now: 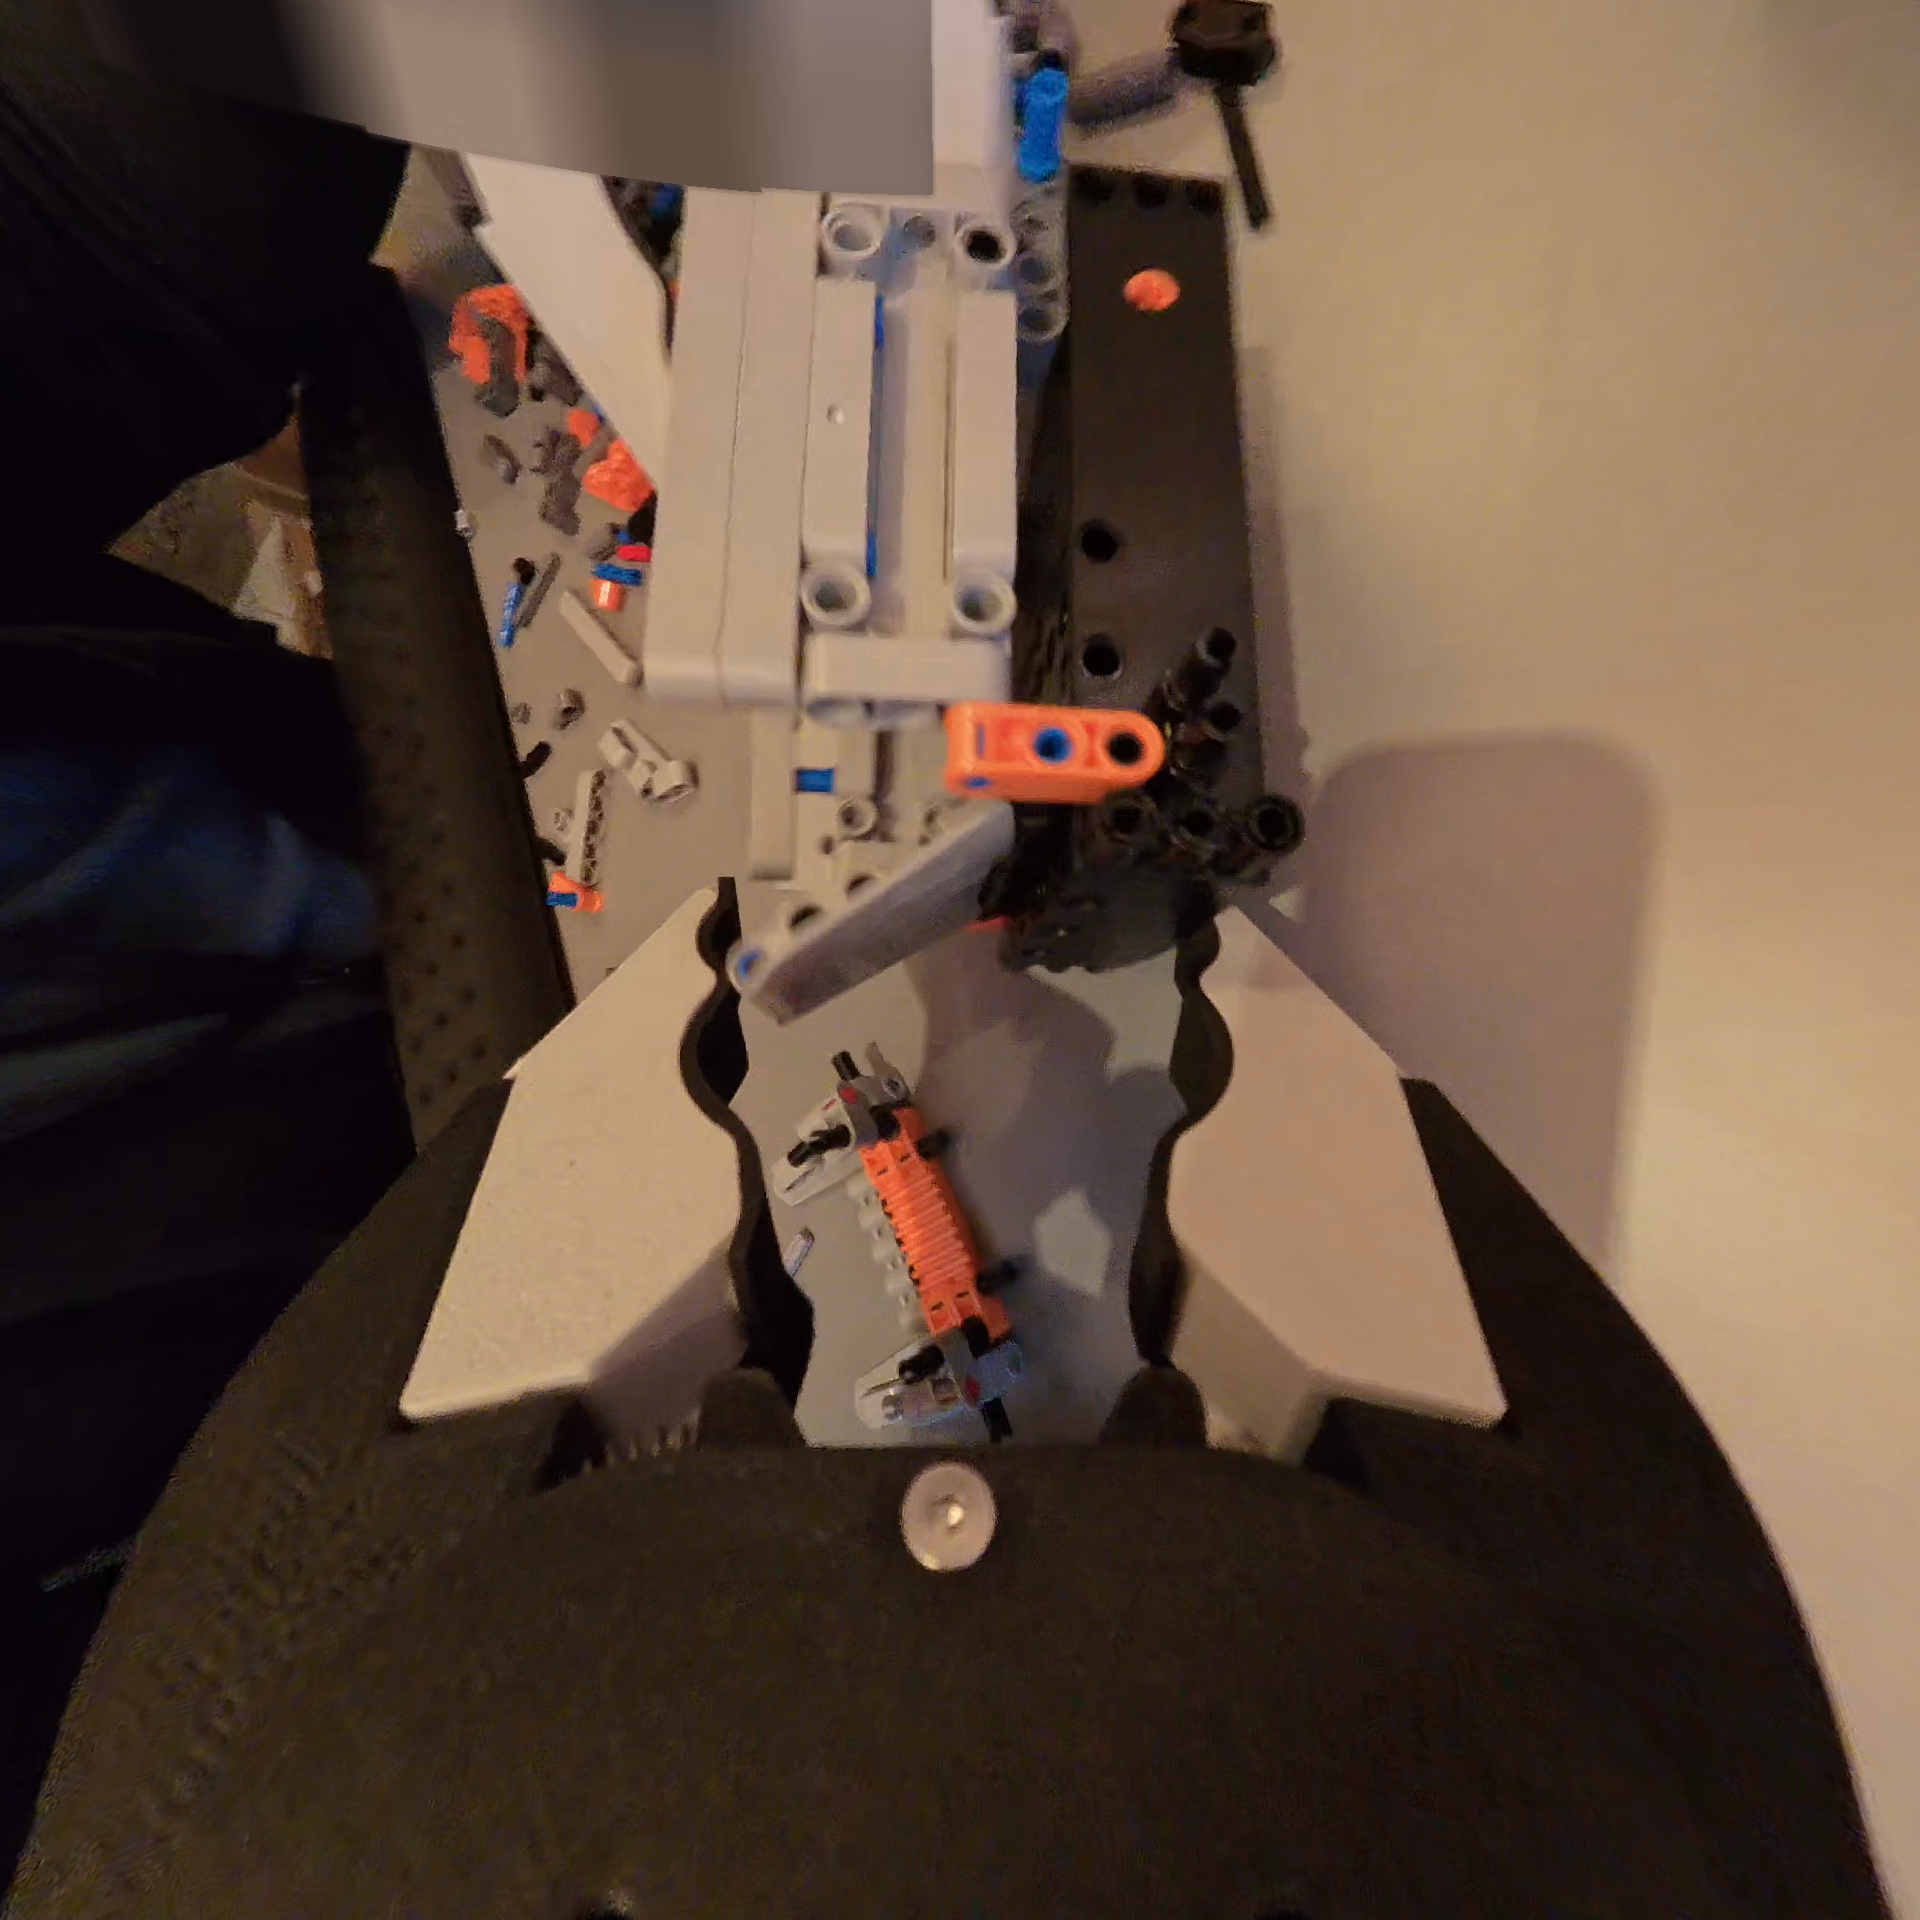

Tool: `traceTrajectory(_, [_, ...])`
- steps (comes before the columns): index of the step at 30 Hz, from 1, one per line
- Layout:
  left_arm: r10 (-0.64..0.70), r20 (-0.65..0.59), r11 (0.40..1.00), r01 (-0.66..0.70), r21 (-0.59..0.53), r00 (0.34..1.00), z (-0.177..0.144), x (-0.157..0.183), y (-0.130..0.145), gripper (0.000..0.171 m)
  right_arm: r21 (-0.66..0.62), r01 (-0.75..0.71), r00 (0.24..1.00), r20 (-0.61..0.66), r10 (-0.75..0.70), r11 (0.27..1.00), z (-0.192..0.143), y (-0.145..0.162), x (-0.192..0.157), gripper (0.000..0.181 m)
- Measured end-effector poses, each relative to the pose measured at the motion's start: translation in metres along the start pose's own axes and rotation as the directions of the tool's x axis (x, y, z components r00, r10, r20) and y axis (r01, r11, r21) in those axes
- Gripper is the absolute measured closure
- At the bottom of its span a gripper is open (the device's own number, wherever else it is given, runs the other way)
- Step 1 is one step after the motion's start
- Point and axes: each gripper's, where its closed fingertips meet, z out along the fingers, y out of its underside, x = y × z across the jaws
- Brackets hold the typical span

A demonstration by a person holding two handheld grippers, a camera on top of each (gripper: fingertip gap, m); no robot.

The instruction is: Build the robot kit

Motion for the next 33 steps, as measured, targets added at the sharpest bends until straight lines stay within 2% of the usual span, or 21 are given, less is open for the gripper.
traceTrajectory(2, [-0.041,-0.052,0.999,0.042,0.017,0.998,-0.001,0.005,-0.005,0.124,-0.001,-0.033,0.999,-0.016,0.033,0.999,-0.003,0.005,0.003,0.094])
traceTrajectory(3, [-0.059,-0.075,0.998,0.061,0.028,0.995,-0.002,0.006,-0.008,0.131,0.007,-0.036,0.999,-0.032,0.037,0.999,-0.006,0.006,0.004,0.094])
traceTrajectory(4, [-0.076,-0.109,0.996,0.081,0.042,0.991,-0.003,0.008,-0.012,0.146,0.02,-0.042,0.998,-0.041,0.043,0.999,-0.009,0.006,0.005,0.093])
traceTrajectory(7, [-0.105,-0.127,0.99,0.116,0.077,0.986,-0.004,0.004,-0.022,0.148,0.048,-0.06,0.998,-0.016,0.061,0.997,-0.016,0.008,0.001,0.103])
traceTrajectory(9, [-0.089,-0.13,0.988,0.104,0.112,0.988,-0.007,0.004,-0.032,0.148,0.072,-0.079,0.996,-0.024,0.081,0.994,-0.021,0.007,0.005,0.101])
traceTrajectory(10, [-0.071,-0.114,0.988,0.085,0.127,0.991,-0.008,0.003,-0.036,0.147,0.084,-0.08,0.996,-0.031,0.083,0.993,-0.024,0.007,0.006,0.1])
traceTrajectory(12, [-0.022,-0.006,0.996,0.022,0.081,1.0,-0.004,-0.006,-0.028,0.136,0.093,-0.072,0.995,-0.068,0.078,0.993,-0.027,0.008,0.01,0.1])
traceTrajectory(14, [0.044,0.027,0.995,-0.046,0.083,0.999,-0.002,-0.001,-0.025,0.127,0.11,-0.071,0.994,-0.073,0.079,0.991,-0.029,0.009,0.012,0.104])
traceTrajectory(17, [0.194,0.177,0.971,-0.215,0.109,0.965,-0.003,-0.005,-0.029,0.121,0.14,-0.105,0.993,-0.045,0.112,0.985,-0.033,0.008,0.016,0.104])
traceTrajectory(19, [0.275,0.219,0.941,-0.308,0.138,0.936,-0.002,0.001,-0.037,0.12,0.145,-0.119,0.991,-0.047,0.127,0.982,-0.037,0.007,0.02,0.103])
traceTrajectory(21, [0.284,0.289,0.939,-0.325,0.107,0.914,0.001,-0.009,-0.04,0.123,0.148,-0.12,0.99,-0.058,0.129,0.982,-0.041,0.007,0.022,0.104])
traceTrajectory(22, [0.285,0.285,0.939,-0.326,0.109,0.915,0.004,-0.009,-0.043,0.125,0.154,-0.124,0.989,-0.067,0.135,0.98,-0.045,0.007,0.023,0.103])
traceTrajectory(24, [0.287,0.288,0.936,-0.332,0.12,0.914,0.007,-0.009,-0.048,0.131,0.179,-0.104,0.979,-0.155,0.132,0.978,-0.057,0.008,0.03,0.103])
traceTrajectory(27, [0.303,0.344,0.908,-0.378,0.178,0.889,-0.006,-0.008,-0.062,0.133,0.204,-0.008,0.918,-0.388,0.088,0.979,-0.085,0.007,0.037,0.113])
traceTrajectory(30, [0.406,0.461,0.83,-0.529,0.175,0.789,-0.02,-0.004,-0.074,0.139,0.161,0.19,0.832,-0.55,-0.072,0.969,-0.094,-0.012,0.02,0.127])
traceTrajectory(32, [0.436,0.548,0.814,-0.572,0.097,0.714,-0.022,-0.015,-0.079,0.139,0.101,0.339,0.771,-0.599,-0.215,0.935,-0.085,-0.03,0.006,0.137])
traceTrajectory(33, [0.459,0.568,0.808,-0.587,0.052,0.683,-0.02,-0.021,-0.078,0.14,0.071,0.365,0.754,-0.607,-0.25,0.928,-0.077,-0.037,0.004,0.139])
